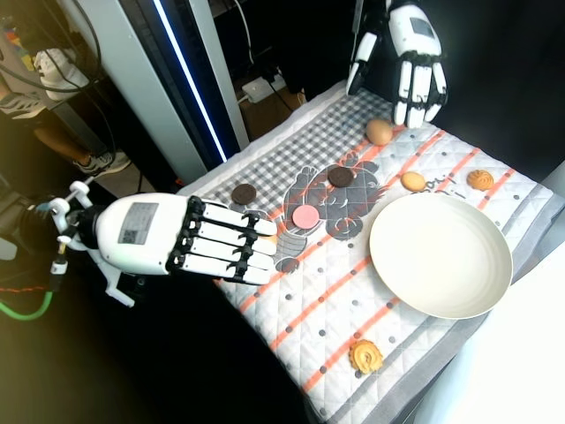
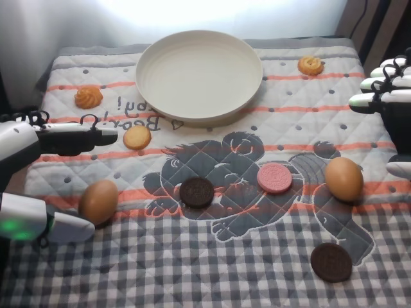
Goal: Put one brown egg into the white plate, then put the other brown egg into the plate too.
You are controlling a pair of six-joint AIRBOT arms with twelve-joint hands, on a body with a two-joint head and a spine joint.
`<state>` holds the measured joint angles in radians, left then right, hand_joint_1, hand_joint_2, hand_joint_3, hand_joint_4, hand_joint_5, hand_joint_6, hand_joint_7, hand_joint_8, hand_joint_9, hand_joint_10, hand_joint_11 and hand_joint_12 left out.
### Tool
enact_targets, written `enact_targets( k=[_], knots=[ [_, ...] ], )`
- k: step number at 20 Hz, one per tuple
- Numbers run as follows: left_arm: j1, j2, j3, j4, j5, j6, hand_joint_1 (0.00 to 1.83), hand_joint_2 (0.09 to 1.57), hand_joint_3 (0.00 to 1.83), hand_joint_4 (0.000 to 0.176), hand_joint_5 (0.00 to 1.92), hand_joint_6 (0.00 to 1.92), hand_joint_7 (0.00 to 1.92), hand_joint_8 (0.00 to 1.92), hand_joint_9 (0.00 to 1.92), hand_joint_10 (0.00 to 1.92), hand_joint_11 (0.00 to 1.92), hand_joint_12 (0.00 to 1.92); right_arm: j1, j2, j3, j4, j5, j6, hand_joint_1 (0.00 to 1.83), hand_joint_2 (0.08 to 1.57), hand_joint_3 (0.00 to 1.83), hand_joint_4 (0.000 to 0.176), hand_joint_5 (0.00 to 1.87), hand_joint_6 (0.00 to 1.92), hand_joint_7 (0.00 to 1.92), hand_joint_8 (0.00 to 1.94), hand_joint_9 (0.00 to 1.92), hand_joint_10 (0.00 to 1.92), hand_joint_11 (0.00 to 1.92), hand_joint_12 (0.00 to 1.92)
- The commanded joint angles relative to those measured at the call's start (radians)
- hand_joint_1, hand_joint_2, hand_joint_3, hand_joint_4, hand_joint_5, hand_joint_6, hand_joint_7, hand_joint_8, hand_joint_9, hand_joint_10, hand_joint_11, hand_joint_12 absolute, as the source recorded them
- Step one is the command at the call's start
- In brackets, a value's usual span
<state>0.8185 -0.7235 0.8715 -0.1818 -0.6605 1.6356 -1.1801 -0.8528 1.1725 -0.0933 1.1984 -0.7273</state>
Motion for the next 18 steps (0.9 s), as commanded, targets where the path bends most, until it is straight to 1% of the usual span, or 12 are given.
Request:
enact_targets(
  k=[1,2,3,4,6,8,10,11,12,15,16,18],
  knots=[
    [-0.015,-0.002,0.002,-0.002,-0.083,0.017,0.87,0.81,0.00,0.176,0.38,0.01,0.47,0.02,0.54,0.02,0.00,0.98,0.013,-0.003,0.007,0.036,0.117,0.003,0.51,1.19,0.00,0.072,0.50,0.00,0.49,0.01,0.43,0.01,0.37,0.06],
    [-0.025,-0.013,0.002,-0.014,-0.063,0.072,0.87,0.81,0.00,0.176,0.38,0.01,0.47,0.02,0.54,0.02,0.00,0.98,0.013,-0.004,0.008,0.036,0.117,0.003,0.51,1.19,0.00,0.072,0.50,0.00,0.49,0.01,0.43,0.01,0.37,0.06],
    [-0.032,-0.021,0.001,-0.024,-0.048,0.111,0.87,0.84,0.00,0.176,0.40,0.00,0.52,0.01,0.58,0.01,0.00,1.00,0.013,-0.005,0.008,0.036,0.117,0.003,0.51,1.19,0.00,0.081,0.50,0.00,0.50,0.01,0.43,0.01,0.37,0.06],
    [-0.035,-0.028,0.001,-0.027,-0.040,0.129,0.86,0.85,0.00,0.176,0.39,0.00,0.54,0.01,0.59,0.01,0.00,1.02,0.013,-0.005,0.008,0.036,0.117,0.003,0.52,1.19,0.00,0.089,0.50,0.00,0.50,0.01,0.43,0.00,0.37,0.06],
    [-0.038,-0.038,0.008,-0.028,-0.026,0.137,0.87,0.85,0.00,0.176,0.41,0.00,0.59,0.01,0.62,0.02,0.01,1.07,0.013,-0.006,0.009,0.036,0.117,0.003,0.51,1.19,0.00,0.095,0.50,0.00,0.50,0.01,0.43,0.01,0.37,0.05],
    [-0.042,-0.041,0.015,-0.028,-0.008,0.137,0.88,0.86,0.00,0.176,0.44,0.00,0.64,0.01,0.65,0.01,0.05,1.07,0.012,-0.006,0.011,0.035,0.117,0.003,0.51,1.19,0.00,0.089,0.51,0.00,0.51,0.01,0.44,0.01,0.38,0.05],
    [-0.047,-0.046,0.024,-0.028,0.013,0.137,0.88,0.87,0.00,0.167,0.46,0.00,0.67,0.00,0.67,0.01,0.10,1.06,0.012,-0.007,0.011,0.034,0.117,0.003,0.50,1.19,0.00,0.088,0.51,0.01,0.52,0.01,0.45,0.01,0.39,0.05],
    [-0.048,-0.048,0.028,-0.028,0.020,0.138,0.88,0.87,0.00,0.167,0.46,0.00,0.67,0.00,0.67,0.01,0.10,1.06,0.012,-0.007,0.011,0.033,0.117,0.003,0.50,1.19,0.00,0.088,0.51,0.01,0.52,0.01,0.45,0.01,0.39,0.05],
    [-0.049,-0.051,0.032,-0.029,0.029,0.138,0.88,0.86,0.00,0.145,0.49,0.00,0.71,0.00,0.71,0.02,0.15,1.04,0.012,-0.008,0.011,0.032,0.117,0.003,0.49,1.20,0.00,0.084,0.52,0.01,0.53,0.01,0.46,0.01,0.40,0.05],
    [-0.055,-0.059,0.038,-0.029,0.037,0.138,0.89,0.86,0.00,0.140,0.49,0.00,0.73,0.00,0.72,0.01,0.17,1.01,0.012,-0.008,0.012,0.031,0.117,0.003,0.50,1.20,0.00,0.082,0.52,0.00,0.54,0.01,0.47,0.01,0.41,0.05],
    [-0.059,-0.065,0.043,-0.029,0.043,0.138,0.90,0.85,0.00,0.130,0.51,0.00,0.77,0.01,0.75,0.02,0.18,1.00,0.012,-0.008,0.012,0.031,0.117,0.003,0.51,1.21,0.00,0.081,0.52,0.00,0.54,0.01,0.48,0.01,0.41,0.04],
    [-0.066,-0.072,0.048,-0.028,0.052,0.138,0.89,0.85,0.00,0.128,0.52,0.01,0.77,0.01,0.74,0.02,0.17,1.00,0.012,-0.008,0.013,0.031,0.117,0.003,0.51,1.21,0.00,0.081,0.52,0.00,0.55,0.01,0.48,0.01,0.41,0.04]
  ],
)
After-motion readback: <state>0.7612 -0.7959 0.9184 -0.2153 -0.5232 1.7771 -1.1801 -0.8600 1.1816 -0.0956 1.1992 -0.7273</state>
